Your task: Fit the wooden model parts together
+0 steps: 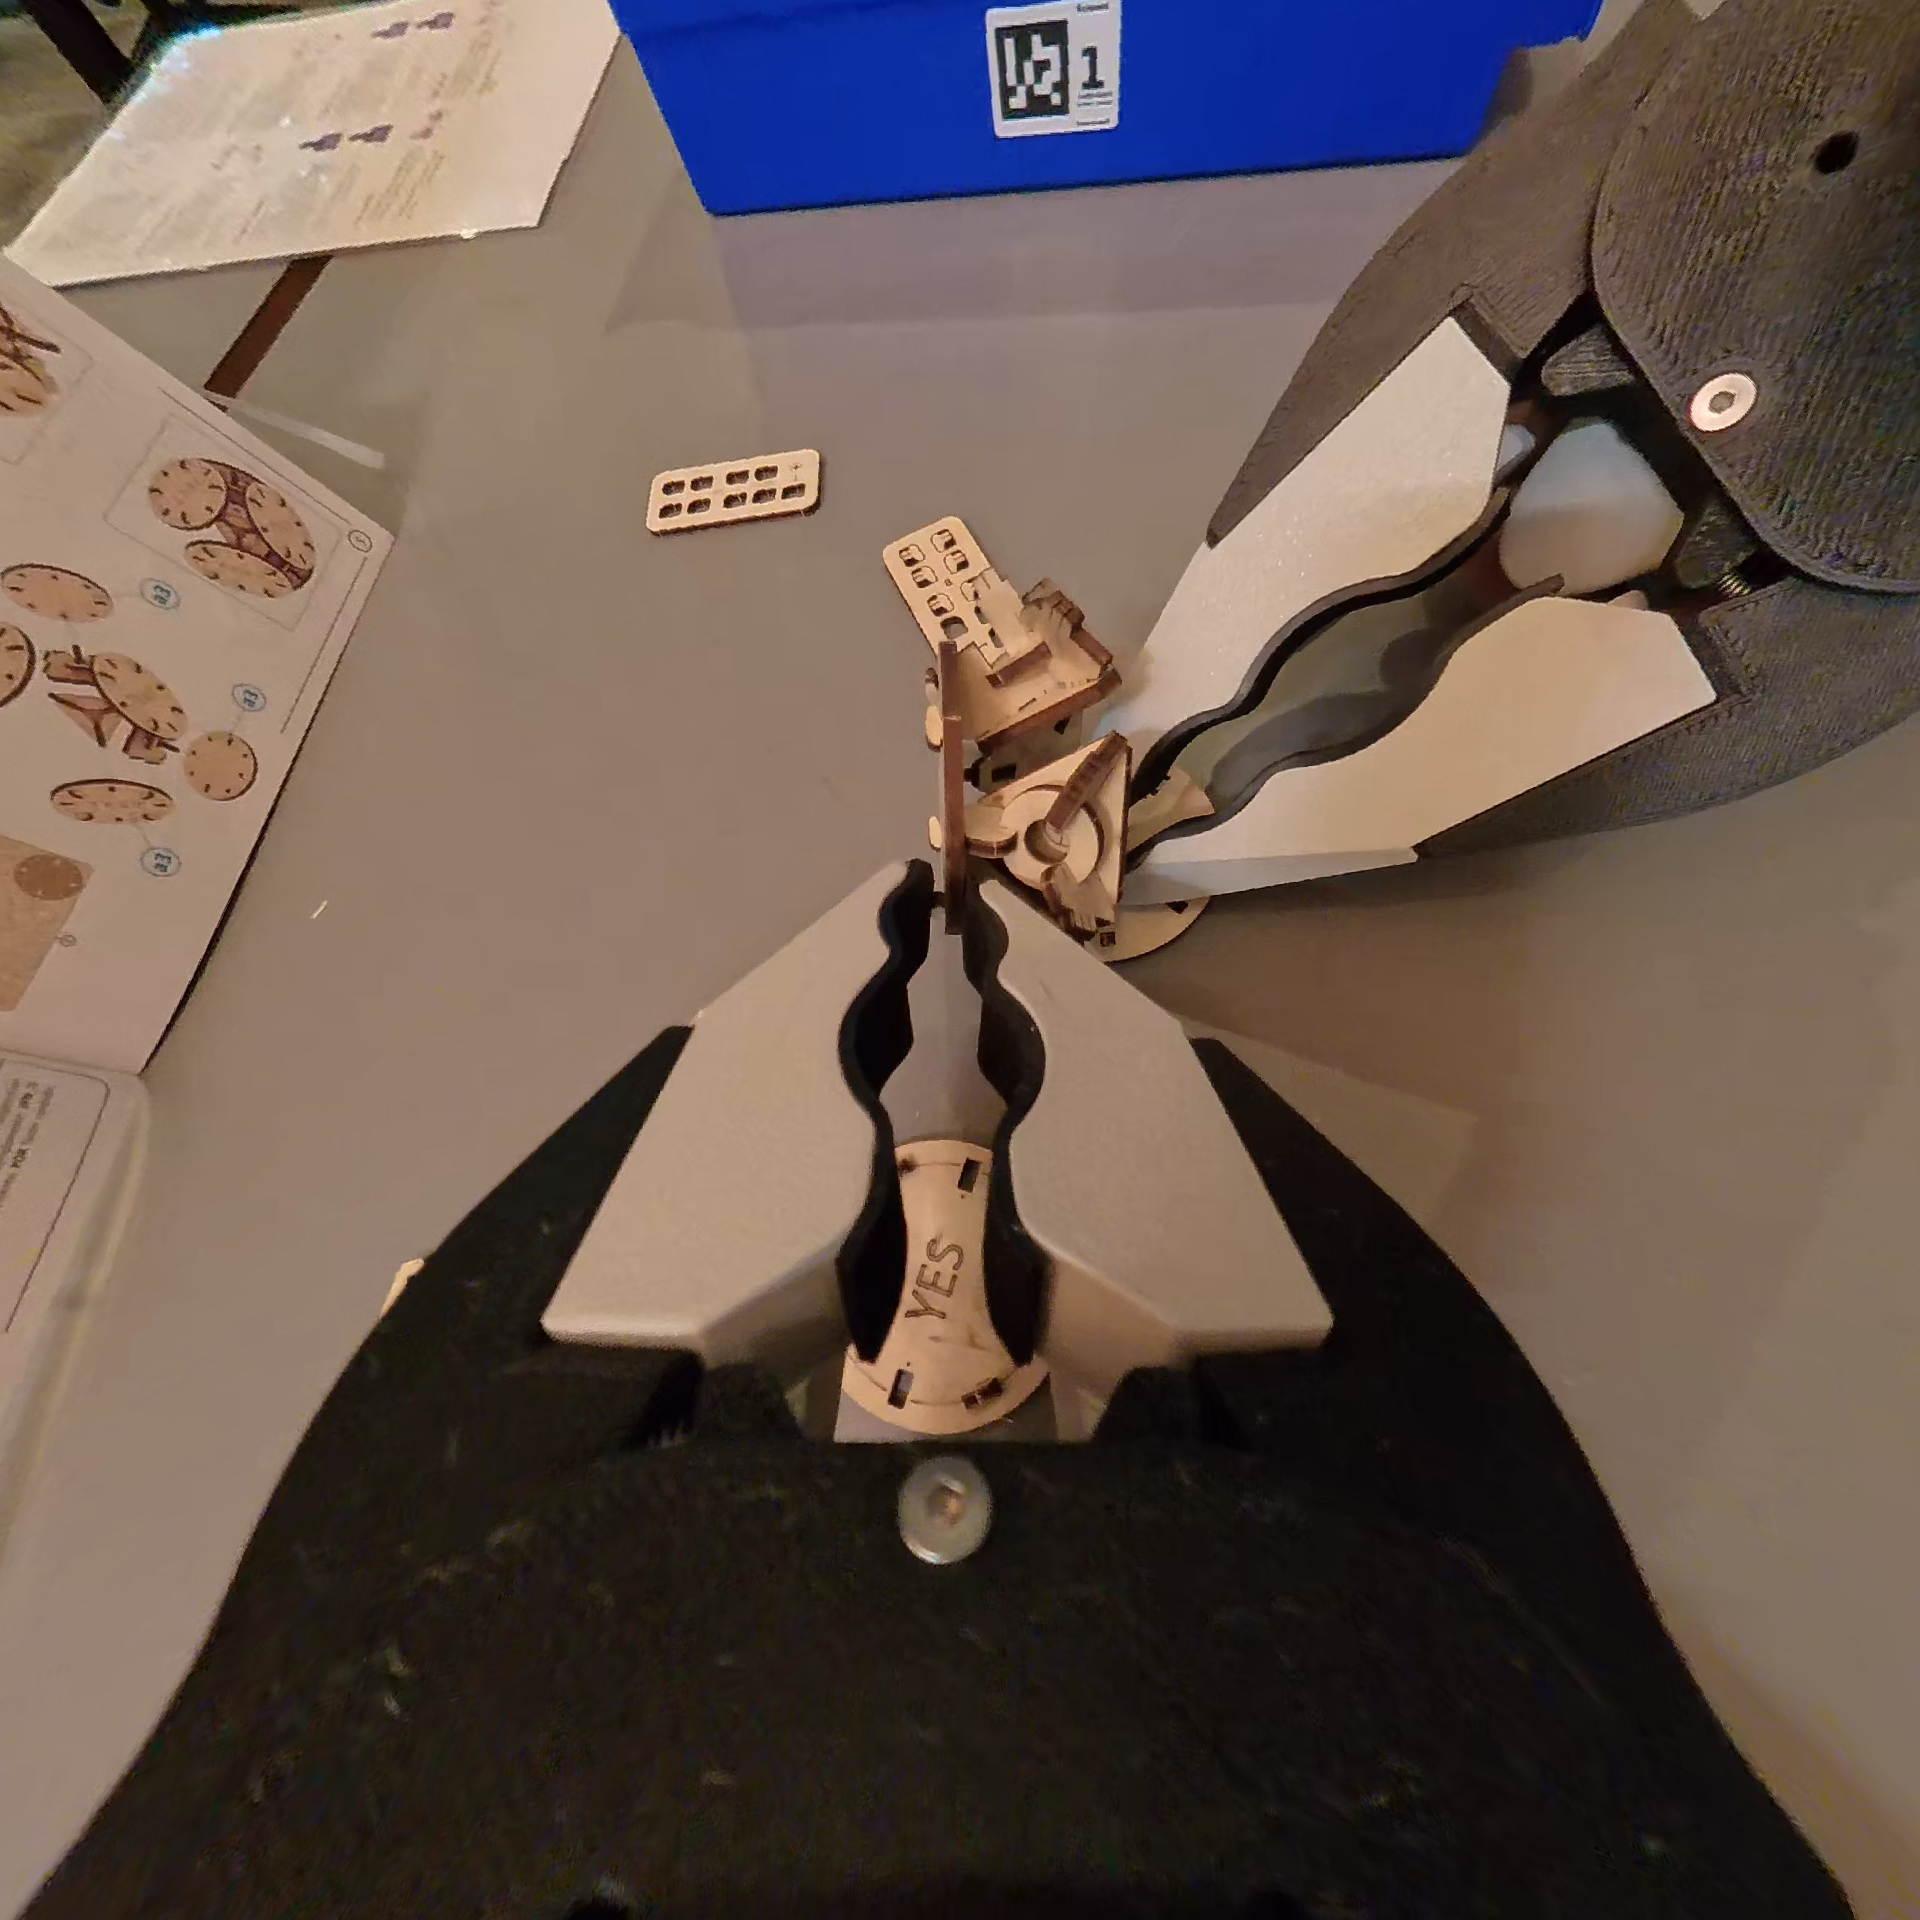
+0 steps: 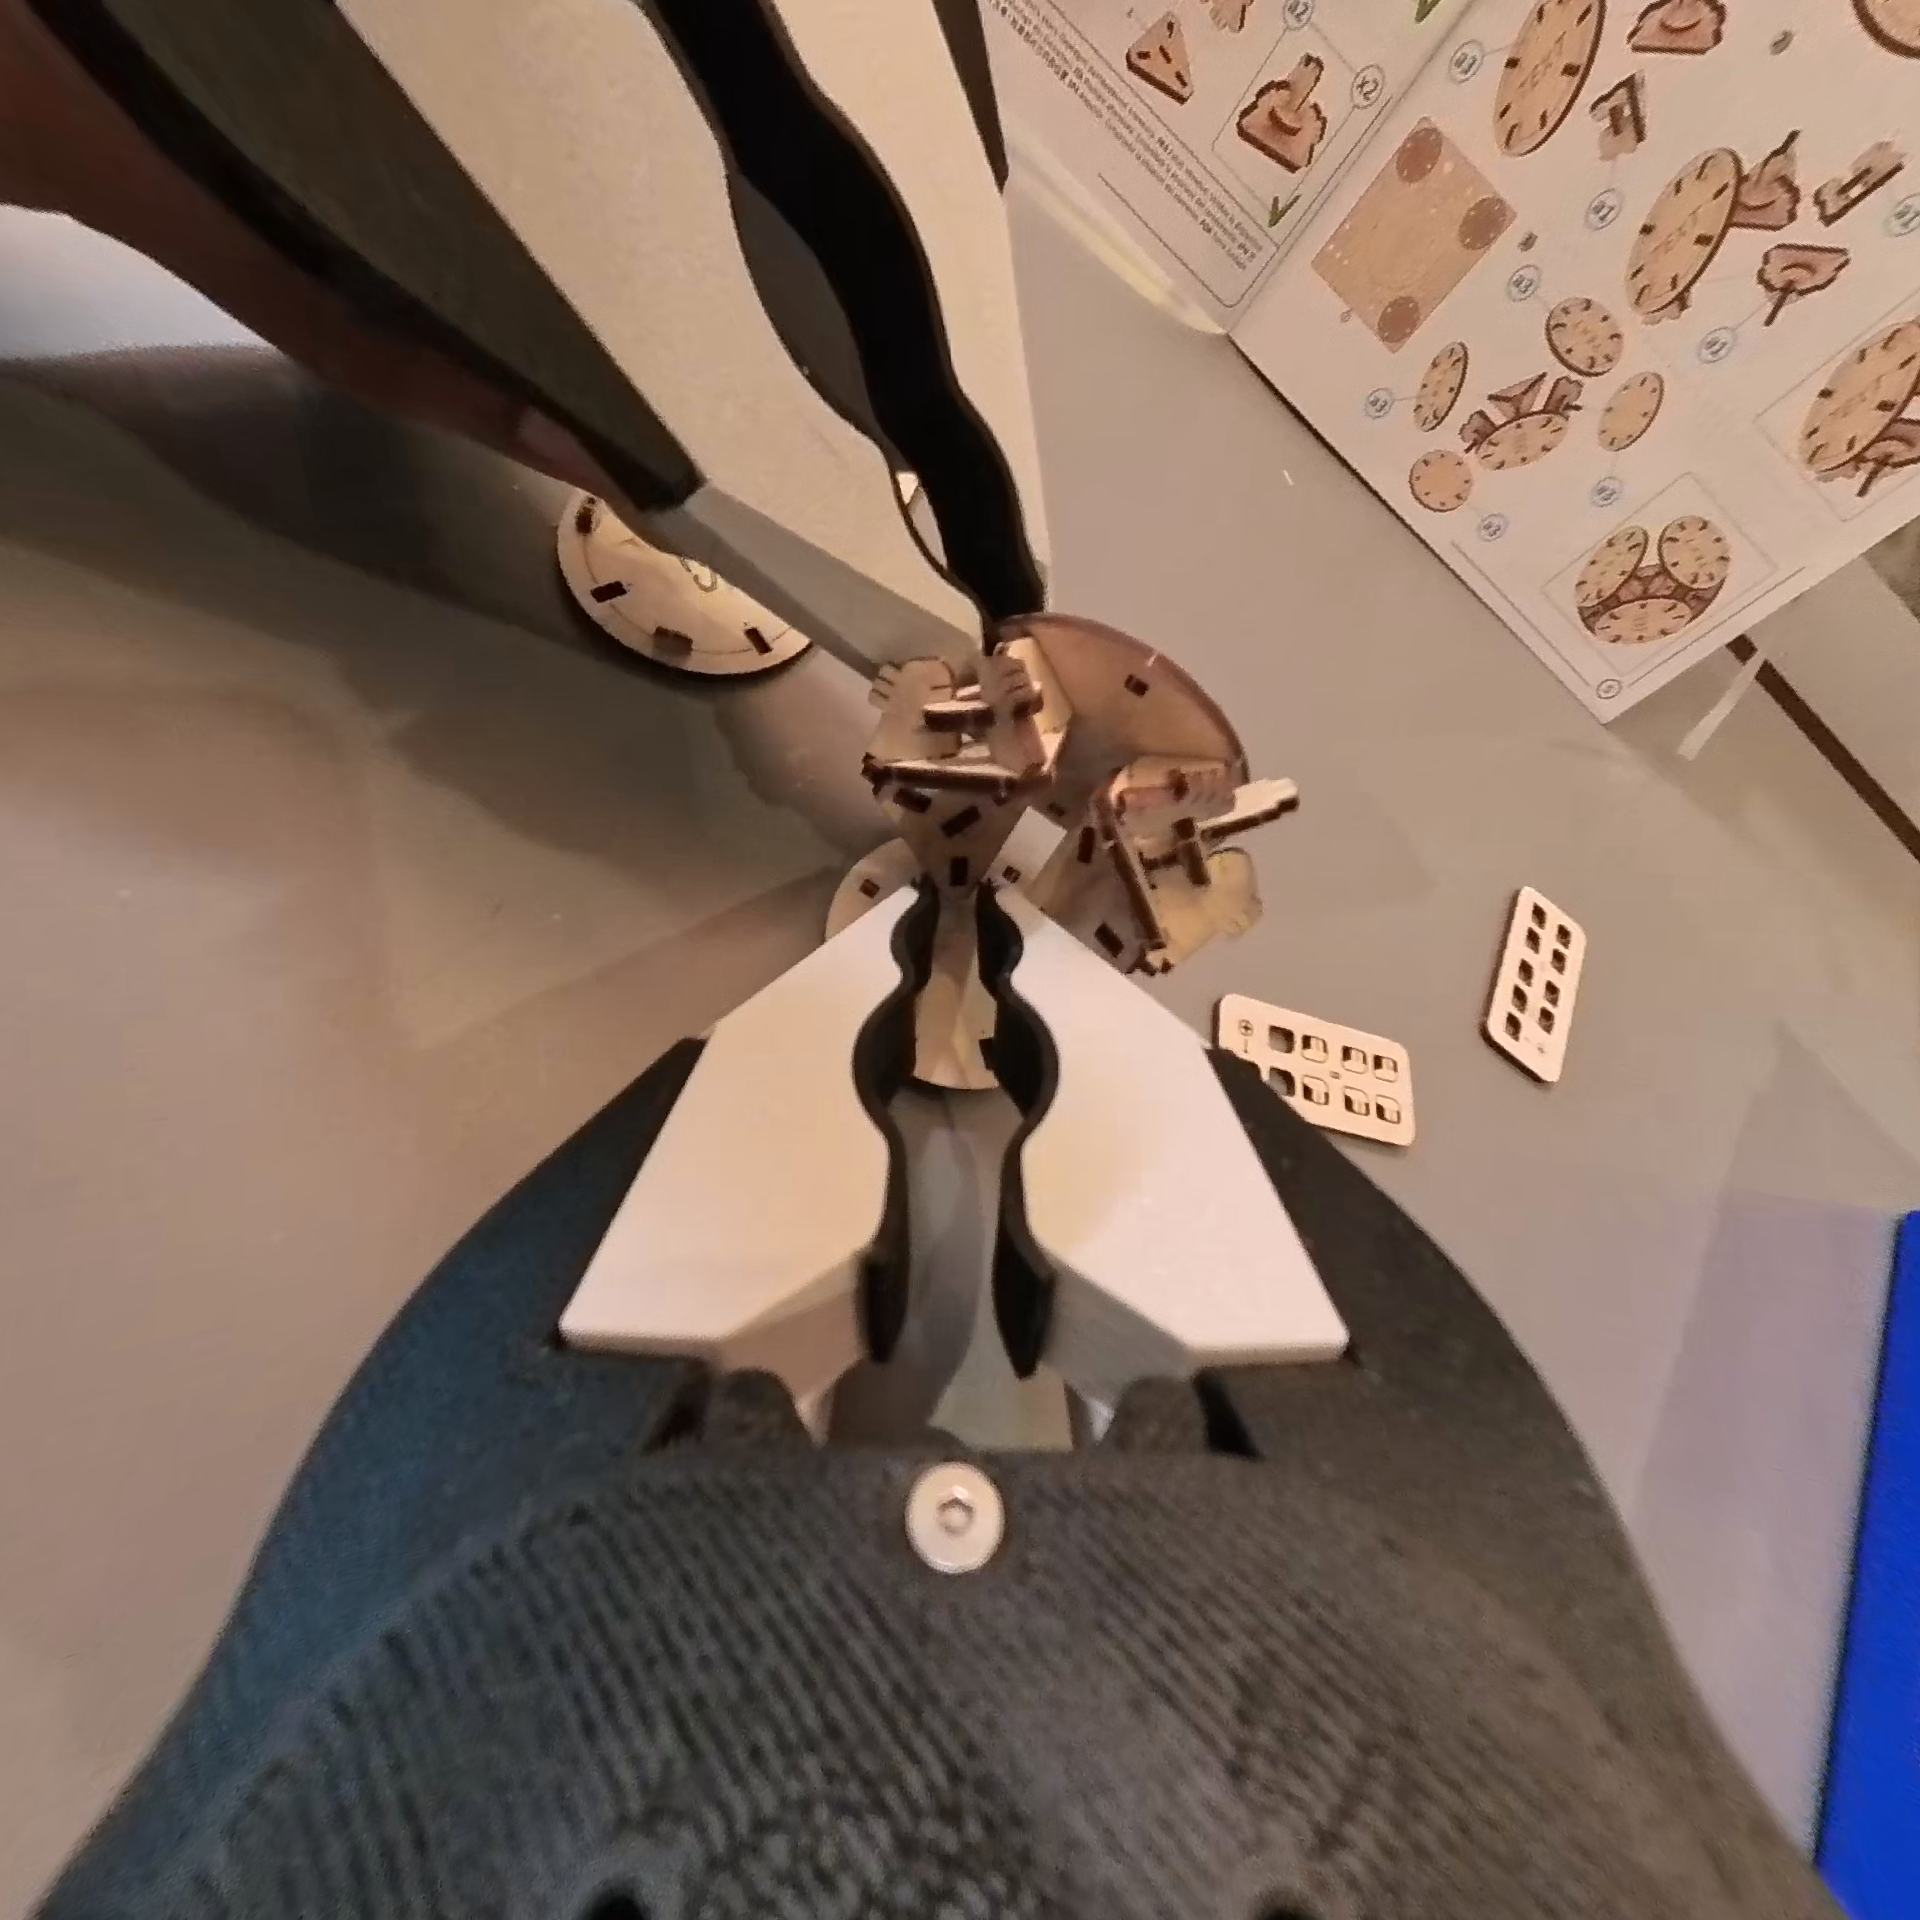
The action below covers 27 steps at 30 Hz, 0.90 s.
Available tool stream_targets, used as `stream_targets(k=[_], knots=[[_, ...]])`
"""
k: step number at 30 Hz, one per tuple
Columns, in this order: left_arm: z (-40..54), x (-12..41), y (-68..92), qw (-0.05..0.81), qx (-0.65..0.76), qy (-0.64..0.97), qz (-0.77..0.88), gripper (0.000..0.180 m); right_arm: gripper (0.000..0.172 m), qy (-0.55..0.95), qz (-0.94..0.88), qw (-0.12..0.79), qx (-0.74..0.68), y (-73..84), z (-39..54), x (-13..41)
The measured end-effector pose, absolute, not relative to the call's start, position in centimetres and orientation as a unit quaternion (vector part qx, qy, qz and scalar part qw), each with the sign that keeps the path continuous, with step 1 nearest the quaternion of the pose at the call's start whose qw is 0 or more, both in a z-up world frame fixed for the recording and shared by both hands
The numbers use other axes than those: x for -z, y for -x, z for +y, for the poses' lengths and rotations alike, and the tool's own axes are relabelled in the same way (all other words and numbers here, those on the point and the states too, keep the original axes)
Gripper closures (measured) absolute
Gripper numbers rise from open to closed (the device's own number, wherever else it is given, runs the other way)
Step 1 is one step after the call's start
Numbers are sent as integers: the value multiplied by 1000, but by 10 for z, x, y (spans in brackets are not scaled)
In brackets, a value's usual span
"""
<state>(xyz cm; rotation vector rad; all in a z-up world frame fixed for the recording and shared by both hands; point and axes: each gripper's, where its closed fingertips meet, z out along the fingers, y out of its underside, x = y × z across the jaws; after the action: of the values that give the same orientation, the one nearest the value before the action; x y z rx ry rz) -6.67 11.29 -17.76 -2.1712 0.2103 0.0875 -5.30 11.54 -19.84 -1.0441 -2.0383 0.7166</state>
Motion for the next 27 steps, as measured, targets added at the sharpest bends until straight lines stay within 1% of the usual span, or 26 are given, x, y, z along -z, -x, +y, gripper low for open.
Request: stream_targets(k=[27], knots=[[115, 179, 68, 464, -25, 883, 64, 179, 165, 408, -790, 365, -276, 54, 117, 198]])
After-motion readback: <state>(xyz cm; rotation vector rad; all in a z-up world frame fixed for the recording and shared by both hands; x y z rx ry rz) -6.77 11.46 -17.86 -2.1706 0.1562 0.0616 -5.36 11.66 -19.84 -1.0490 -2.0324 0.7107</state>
